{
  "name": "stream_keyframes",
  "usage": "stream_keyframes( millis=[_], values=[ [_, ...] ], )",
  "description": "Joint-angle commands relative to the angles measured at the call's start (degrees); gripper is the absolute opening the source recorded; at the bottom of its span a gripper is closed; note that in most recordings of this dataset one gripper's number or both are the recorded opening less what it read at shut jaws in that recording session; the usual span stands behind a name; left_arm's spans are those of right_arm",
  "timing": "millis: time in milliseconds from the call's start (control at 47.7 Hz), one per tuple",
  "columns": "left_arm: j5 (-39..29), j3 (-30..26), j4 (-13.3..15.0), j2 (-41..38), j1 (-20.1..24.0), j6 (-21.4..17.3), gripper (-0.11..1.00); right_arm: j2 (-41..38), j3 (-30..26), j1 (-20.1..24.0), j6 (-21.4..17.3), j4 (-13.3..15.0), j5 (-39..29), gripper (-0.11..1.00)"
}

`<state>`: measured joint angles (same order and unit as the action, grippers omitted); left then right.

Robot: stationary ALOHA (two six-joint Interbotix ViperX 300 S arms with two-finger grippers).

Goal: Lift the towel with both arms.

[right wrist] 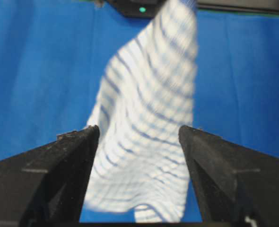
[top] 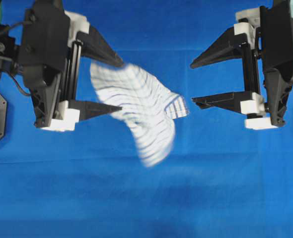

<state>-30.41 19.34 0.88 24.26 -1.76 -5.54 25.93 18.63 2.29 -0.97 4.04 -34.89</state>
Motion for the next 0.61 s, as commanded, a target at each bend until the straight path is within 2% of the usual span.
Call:
stream_keyframes(
  millis=[0,210,398,587],
  values=[
    [0.6,0.7,0.1,0.4,-0.4,0.7,0.9,-0.3,0.2,0.1,-0.3,0.1,0.0,0.68],
    [2.6,7.3,0.2,-1.4,-1.5,1.9,0.9,-3.3,6.5,0.4,-2.3,-0.3,3.0,0.68],
    [11.3,15.4,0.4,-5.8,-3.8,3.3,0.9,-8.7,13.6,0.8,-5.8,-0.3,11.8,0.68],
    [18.9,20.9,0.4,-11.3,-5.1,3.6,0.9,-14.2,18.5,1.3,-7.2,-0.3,20.0,0.68]
  ],
)
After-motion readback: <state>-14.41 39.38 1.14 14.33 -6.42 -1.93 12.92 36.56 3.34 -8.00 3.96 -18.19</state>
